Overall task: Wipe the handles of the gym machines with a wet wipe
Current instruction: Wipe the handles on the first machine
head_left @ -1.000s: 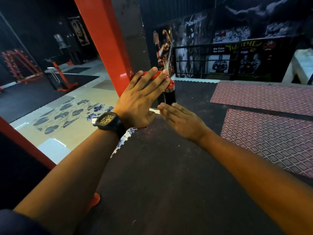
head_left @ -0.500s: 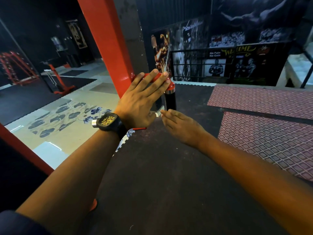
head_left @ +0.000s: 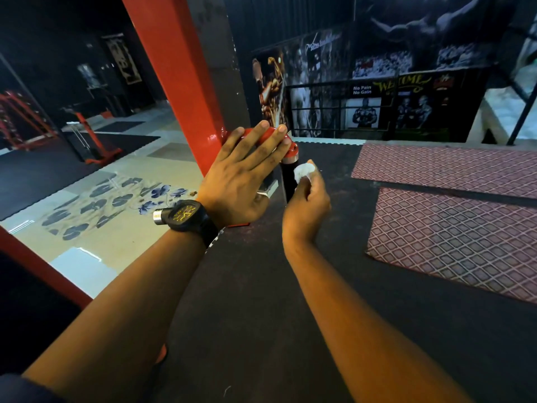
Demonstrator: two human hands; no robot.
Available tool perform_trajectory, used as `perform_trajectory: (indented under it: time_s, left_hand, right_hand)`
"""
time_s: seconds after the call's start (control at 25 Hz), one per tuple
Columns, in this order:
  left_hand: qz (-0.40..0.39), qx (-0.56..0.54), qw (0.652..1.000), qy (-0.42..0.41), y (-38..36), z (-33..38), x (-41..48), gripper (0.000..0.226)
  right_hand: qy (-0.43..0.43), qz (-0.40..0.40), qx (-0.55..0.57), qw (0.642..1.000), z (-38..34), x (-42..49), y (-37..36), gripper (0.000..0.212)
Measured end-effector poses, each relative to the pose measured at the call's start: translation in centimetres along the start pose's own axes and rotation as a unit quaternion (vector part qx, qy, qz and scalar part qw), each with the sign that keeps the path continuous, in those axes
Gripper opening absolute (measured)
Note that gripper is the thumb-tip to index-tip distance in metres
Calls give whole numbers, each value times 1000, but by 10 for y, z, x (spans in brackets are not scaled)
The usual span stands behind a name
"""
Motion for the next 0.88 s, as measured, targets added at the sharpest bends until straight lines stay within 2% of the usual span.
perform_trajectory:
  time_s: [0.08, 0.16, 0.2, 0.32, 0.48, 0.6, 0.76, 0.88]
  left_hand:
    - [0, -1, 1000, 4, 1, -1, -4, 93]
    - [3, 0, 1000, 6, 2, -4, -7, 95]
    - [4, -1, 1000, 5, 3, -5, -8, 96]
    - [8, -9, 1000, 5, 3, -5, -7, 95]
    - [9, -10, 1000, 7, 2, -4, -7, 96]
    - [6, -13, 1000, 12, 2, -5, -8, 95]
    - [14, -16, 1000, 13, 2, -2, -7, 91]
    - [14, -22, 1000, 12, 2, -3, -7, 93]
  right_hand:
    - [-46, 3, -7, 999, 6, 2, 8, 24]
    - [-102, 38, -15, 994, 10, 18, 16, 25]
    - [-103, 43, -32, 993, 8, 26, 18, 27]
    - [9, -47, -95, 994, -13, 16, 9, 34]
    - [116, -129, -9, 985, -4, -1, 12, 38]
    - [120, -159, -47, 979, 13, 16, 13, 36]
    - [155, -148, -42, 976, -2, 19, 12, 42]
    - [138, -205, -116, 962, 2, 29, 6, 41]
Point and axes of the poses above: each hand's wrist, its own x-axis towards the middle knuckle, its own y-axis out of the back of the hand, z = x × y, the point moved 3 cm from there along x, towards the middle knuckle, and after that the axes turned 7 degrees about z, right-handed, at the moved point
